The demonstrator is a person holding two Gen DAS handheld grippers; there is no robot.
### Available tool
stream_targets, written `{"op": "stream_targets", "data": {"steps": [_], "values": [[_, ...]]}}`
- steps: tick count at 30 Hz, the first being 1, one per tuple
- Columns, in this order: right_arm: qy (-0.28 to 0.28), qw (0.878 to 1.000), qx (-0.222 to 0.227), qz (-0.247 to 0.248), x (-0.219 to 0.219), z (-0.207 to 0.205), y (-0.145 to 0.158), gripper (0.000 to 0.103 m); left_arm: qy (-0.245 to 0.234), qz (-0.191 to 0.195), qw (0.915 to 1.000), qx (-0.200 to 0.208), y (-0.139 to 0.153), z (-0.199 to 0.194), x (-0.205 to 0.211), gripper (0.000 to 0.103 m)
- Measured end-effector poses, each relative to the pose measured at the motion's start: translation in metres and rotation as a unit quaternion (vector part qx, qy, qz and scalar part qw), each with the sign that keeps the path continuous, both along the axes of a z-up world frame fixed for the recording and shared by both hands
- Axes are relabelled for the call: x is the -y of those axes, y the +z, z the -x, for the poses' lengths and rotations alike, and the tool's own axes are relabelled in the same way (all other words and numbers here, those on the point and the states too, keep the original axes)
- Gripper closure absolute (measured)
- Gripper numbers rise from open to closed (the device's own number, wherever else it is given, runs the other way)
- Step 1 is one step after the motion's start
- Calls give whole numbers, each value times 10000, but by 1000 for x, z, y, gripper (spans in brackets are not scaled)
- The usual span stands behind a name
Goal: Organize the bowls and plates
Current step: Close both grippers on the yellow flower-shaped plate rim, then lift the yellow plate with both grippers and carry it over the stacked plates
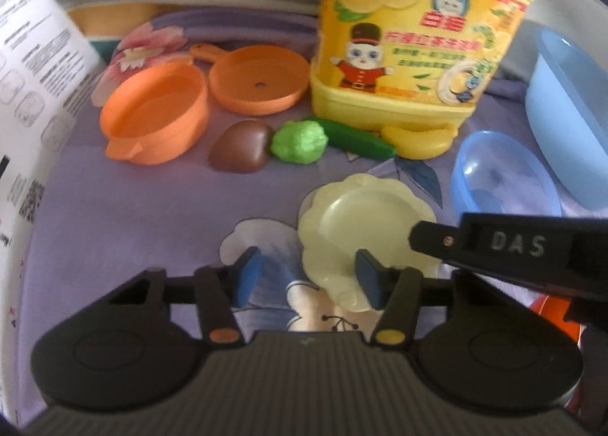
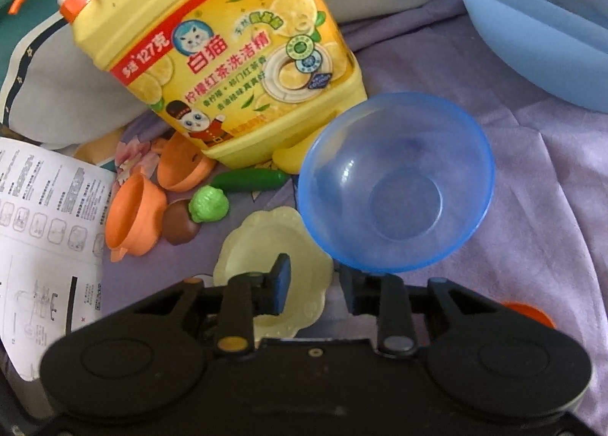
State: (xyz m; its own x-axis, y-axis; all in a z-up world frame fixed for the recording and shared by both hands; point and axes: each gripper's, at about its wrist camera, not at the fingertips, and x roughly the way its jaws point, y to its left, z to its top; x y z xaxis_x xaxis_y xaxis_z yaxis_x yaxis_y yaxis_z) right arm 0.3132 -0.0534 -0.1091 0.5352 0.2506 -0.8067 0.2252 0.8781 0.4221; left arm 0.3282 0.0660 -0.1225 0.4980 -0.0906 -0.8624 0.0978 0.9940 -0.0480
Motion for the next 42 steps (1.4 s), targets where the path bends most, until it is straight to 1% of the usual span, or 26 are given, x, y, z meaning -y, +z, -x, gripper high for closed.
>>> {"op": "stream_targets", "data": {"steps": [1,2,7,9,12,17,24,29,32,42], "values": [[26,10000,2,-31,-1,-1,-1,80,-56,-68,10000,47,1,1,3,67],[57,10000,-7,-59,-2,-1,-1,81,-132,-42,9999,67,1,1,5,74],[110,9999,70,38,-6,-2,-3,81,-39,38,9999,87,1,0,1,80],[134,9999,56,69,-8,-3,-1,80,-28,16,10000,74,2,2,1,80],[204,9997,58,131,-11,0,2,80,-58,-119,9999,101,4,7,4,80],[292,9994,93,136,-12,12,7,80,-67,-153,9998,96,10,17,3,80],[480,9983,264,221,-18,38,29,80,-118,-218,9994,230,32,43,-2,80],[638,9969,385,248,-23,66,48,80,-173,-240,9991,311,51,73,-7,80],[792,9951,468,375,-29,90,61,80,-211,-265,9989,333,61,95,-10,80],[1096,9898,734,544,-46,171,103,80,-78,-147,9985,527,99,183,-25,80]]}}
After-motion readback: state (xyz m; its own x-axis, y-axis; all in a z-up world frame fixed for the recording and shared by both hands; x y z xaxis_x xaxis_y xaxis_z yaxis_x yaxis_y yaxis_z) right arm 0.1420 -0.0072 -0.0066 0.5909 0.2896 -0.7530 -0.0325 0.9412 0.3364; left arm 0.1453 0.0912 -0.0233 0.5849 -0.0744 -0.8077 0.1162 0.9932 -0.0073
